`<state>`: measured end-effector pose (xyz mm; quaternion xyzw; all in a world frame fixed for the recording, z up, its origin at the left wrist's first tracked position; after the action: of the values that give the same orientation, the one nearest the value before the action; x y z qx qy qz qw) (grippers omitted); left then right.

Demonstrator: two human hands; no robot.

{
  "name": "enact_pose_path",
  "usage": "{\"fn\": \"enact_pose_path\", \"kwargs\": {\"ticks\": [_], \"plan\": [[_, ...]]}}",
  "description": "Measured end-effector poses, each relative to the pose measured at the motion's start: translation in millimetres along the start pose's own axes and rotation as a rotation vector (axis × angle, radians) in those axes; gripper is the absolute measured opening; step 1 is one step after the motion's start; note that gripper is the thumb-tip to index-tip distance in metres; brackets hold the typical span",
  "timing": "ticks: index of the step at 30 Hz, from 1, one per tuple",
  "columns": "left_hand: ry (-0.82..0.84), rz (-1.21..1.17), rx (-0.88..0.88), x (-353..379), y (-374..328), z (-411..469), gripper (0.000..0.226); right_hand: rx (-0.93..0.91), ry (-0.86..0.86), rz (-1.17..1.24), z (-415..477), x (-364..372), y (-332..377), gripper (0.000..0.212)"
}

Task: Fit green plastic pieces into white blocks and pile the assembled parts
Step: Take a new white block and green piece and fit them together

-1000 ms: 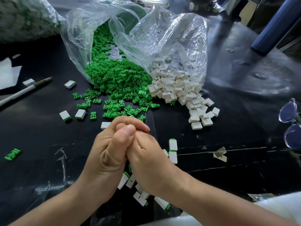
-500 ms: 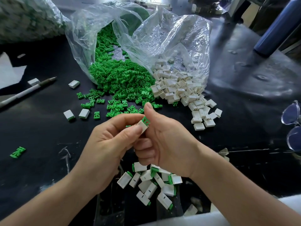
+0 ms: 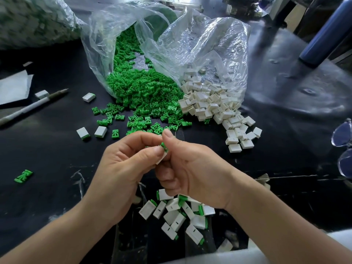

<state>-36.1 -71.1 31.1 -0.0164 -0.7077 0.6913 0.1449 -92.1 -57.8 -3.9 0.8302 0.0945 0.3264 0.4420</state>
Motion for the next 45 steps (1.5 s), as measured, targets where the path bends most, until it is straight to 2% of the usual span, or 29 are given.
{"fn": "enact_pose_path", "kwargs": {"ticks": [2,4,5,8,11,14,16,18,19,22,26,30,37,40,43,45], "plan": [[-0.01,0.007,-0.002,-2.2,1.7,0.2,0.064,-0.013,-0.01,-0.039,-0.7,-0.5,0.0,0.067],[-0.013,0.028,0.002,-4.3,3.3,0.6,0.065,-0.067,-0.036,-0.075,-1.5,-0.2,3.7,0.05],[-0.015,0.039,0.006,-5.3,3.9,1.0,0.064,-0.096,-0.056,-0.104,-1.6,-0.5,5.9,0.049],[-0.021,0.053,0.015,-8.8,6.0,1.6,0.063,-0.181,-0.135,-0.247,-2.9,-4.8,10.7,0.06],[-0.01,0.03,0.007,-10.2,8.9,2.0,0.059,-0.259,-0.207,-0.304,-6.2,-7.1,19.0,0.034],[0.007,0.018,-0.003,-10.2,10.0,2.5,0.055,-0.287,-0.214,-0.293,-8.9,-7.1,22.4,0.029],[0.015,0.009,-0.008,-10.5,11.4,2.7,0.054,-0.277,-0.215,-0.332,-9.0,-8.0,21.5,0.039],[0.027,0.005,0.003,-8.8,10.6,2.9,0.051,-0.262,-0.208,-0.38,-8.7,-9.5,20.3,0.063],[0.033,-0.014,0.012,-7.7,9.7,3.0,0.049,-0.26,-0.204,-0.39,-9.1,-10.2,20.0,0.068],[0.041,-0.15,0.022,-6.0,8.0,3.7,0.045,-0.27,-0.205,-0.39,-11.1,-8.4,22.2,0.051],[0.015,-0.129,0.003,-10.2,9.4,5.1,0.049,-0.267,-0.197,-0.398,-11.0,-4.8,21.2,0.04],[-0.005,-0.128,0.0,-9.1,11.7,5.7,0.043,-0.234,-0.159,-0.387,-8.6,-4.5,15.6,0.052],[-0.018,-0.125,0.005,-7.1,10.1,4.4,0.017,-0.132,0.006,-0.084,-1.7,0.4,7.3,0.059],[-0.012,-0.15,0.001,-6.8,10.4,4.8,0.018,-0.145,0.004,-0.071,-1.9,1.1,9.6,0.051],[-0.032,-0.143,-0.033,-11.5,16.8,6.1,0.039,-0.178,-0.035,-0.173,-2.8,-1.0,11.4,0.044],[-0.04,-0.135,-0.043,-13.2,17.5,6.4,0.041,-0.199,-0.048,-0.208,-4.3,-2.0,13.7,0.038]]}}
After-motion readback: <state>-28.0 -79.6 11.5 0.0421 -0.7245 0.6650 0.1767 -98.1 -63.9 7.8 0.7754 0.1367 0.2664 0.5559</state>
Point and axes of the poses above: each hand's wrist, its own z-axis towards the middle knuckle, its own x-axis out of the palm, y = z × x, the point moved 9 cm from there along z, towards the middle knuckle, and after that the axes turned 2 degrees about -y, right-handed, at the moved point
